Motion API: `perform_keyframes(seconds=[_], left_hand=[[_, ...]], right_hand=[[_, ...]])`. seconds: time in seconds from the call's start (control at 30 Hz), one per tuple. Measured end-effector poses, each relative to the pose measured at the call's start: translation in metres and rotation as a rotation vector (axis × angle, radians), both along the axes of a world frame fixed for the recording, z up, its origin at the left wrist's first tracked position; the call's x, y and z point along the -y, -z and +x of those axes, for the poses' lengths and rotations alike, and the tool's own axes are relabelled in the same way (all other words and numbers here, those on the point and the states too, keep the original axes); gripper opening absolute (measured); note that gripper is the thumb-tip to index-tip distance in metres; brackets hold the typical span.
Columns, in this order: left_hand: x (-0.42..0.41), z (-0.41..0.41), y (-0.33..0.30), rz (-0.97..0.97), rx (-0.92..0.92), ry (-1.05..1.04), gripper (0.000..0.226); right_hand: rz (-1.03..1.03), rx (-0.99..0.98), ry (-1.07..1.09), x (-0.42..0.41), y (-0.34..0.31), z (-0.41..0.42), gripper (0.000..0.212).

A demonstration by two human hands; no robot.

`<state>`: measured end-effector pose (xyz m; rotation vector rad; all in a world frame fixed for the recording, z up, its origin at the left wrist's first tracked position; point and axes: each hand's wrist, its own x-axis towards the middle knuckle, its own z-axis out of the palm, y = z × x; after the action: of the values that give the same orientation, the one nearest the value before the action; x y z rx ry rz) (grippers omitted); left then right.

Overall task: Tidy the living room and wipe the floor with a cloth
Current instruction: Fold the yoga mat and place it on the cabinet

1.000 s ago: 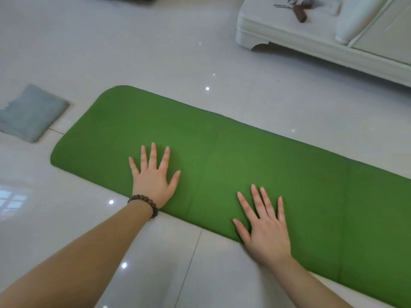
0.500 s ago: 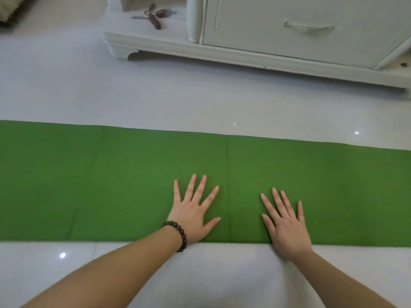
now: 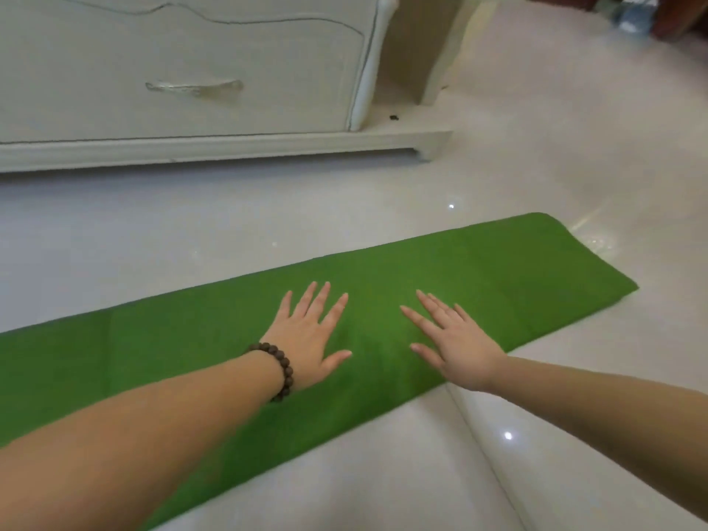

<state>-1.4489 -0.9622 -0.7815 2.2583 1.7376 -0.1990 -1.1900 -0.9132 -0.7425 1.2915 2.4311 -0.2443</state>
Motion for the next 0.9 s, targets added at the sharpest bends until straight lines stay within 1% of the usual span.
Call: perform_keyframes(seconds=[0.07,0.13,0.2,0.27,0.33,0.4,0.5,0.57,0.73,0.9], left_hand=[[-0.007,0.059,0.016,-0.027,0.031,-0.047,0.085],[-0.006,0.114,0.036,-0.040,0.019,-0.121,0.087],[-0.007,0.156,0.053,-0.057,0.022,-0.224,0.092],[-0.012,0.182,0.061,-0.080,0.022,-0.286,0.090],[-0.016,0.191,0.074,-0.088,0.081,-0.283,0.083],[-0.020,0.191,0.088,-0.063,0.029,-0.245,0.080],[-0.020,0.189,0.103,0.027,-0.005,-0.223,0.079],[-0.021,0.191,0.105,0.049,-0.016,-0.225,0.080],[-0.021,0.192,0.108,0.079,-0.028,-0.227,0.078],[-0.021,0.191,0.111,0.114,-0.035,-0.220,0.078]], right_hand=[[0.011,-0.035,0.084,-0.005,0.027,0.027,0.079],[-0.018,-0.090,0.147,-0.006,0.057,0.044,0.078],[-0.058,-0.143,0.169,-0.006,0.084,0.058,0.076],[-0.039,-0.163,0.149,-0.011,0.102,0.080,0.070],[0.012,-0.171,0.141,-0.019,0.113,0.108,0.062],[0.059,-0.173,0.192,-0.033,0.118,0.137,0.058],[0.118,-0.152,0.313,-0.058,0.122,0.172,0.053],[0.135,-0.143,0.359,-0.072,0.124,0.189,0.053],[0.160,-0.138,0.361,-0.092,0.128,0.217,0.058],[0.178,-0.169,0.518,-0.113,0.132,0.245,0.062]])
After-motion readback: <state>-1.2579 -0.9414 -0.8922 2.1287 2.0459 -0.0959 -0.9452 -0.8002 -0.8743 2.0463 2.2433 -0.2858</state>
